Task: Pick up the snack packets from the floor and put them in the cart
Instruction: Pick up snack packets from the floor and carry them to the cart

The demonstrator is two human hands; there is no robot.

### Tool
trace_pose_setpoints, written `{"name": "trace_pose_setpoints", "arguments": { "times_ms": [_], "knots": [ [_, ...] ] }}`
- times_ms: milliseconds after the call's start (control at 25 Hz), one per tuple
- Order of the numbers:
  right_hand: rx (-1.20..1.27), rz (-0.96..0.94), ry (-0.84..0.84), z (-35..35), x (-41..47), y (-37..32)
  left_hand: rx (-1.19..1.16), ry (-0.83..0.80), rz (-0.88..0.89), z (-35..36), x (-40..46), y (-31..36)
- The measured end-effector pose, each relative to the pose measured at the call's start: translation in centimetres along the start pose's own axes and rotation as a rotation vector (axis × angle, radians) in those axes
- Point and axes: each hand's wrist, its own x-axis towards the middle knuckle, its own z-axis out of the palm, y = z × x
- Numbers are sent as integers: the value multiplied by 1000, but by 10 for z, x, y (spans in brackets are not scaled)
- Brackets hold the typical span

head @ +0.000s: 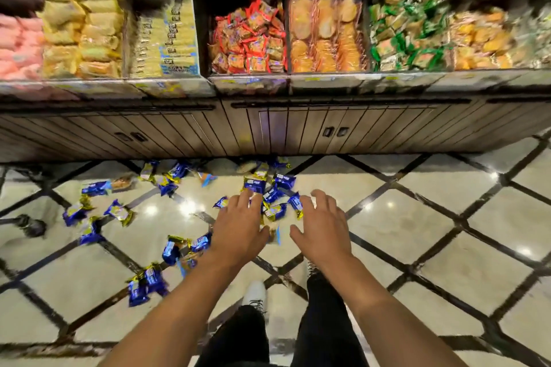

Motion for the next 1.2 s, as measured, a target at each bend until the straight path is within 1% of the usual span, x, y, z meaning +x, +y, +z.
{"name": "trace_pose_setpoints", "arguments": {
  "times_ms": [120, 240, 360, 560, 640, 760, 880, 1040, 1120, 1200],
  "knots": [
    [-69, -95, -42, 15, 50, 47, 45, -28, -32, 26, 42, 24],
    [-102, -146, -69, 41, 96, 86, 73, -56, -64, 62, 89, 32],
    [-127, -177, -96, 88, 137, 113, 85, -75, -85, 115, 131, 28],
    [-173, -232, -113, 230, 211, 152, 89, -138, -81, 261, 211, -1],
    [-164, -206, -146, 291, 235, 168, 92, -158, -71, 323, 238, -16],
    [-129, -167, -162, 385, 277, 196, 72, -209, -107, 424, 283, -41],
    [-95, -113, -205, 468, 316, 225, 53, -245, -112, 507, 322, -60],
    [-18, -16, -252, 550, 360, 247, 18, -264, -69, 582, 369, -74],
    [22, 20, -281, 586, 375, 253, 48, -293, 5, 615, 383, -76],
    [27, 42, -312, 614, 385, 260, 68, -296, 26, 642, 387, -78]
  ]
}}
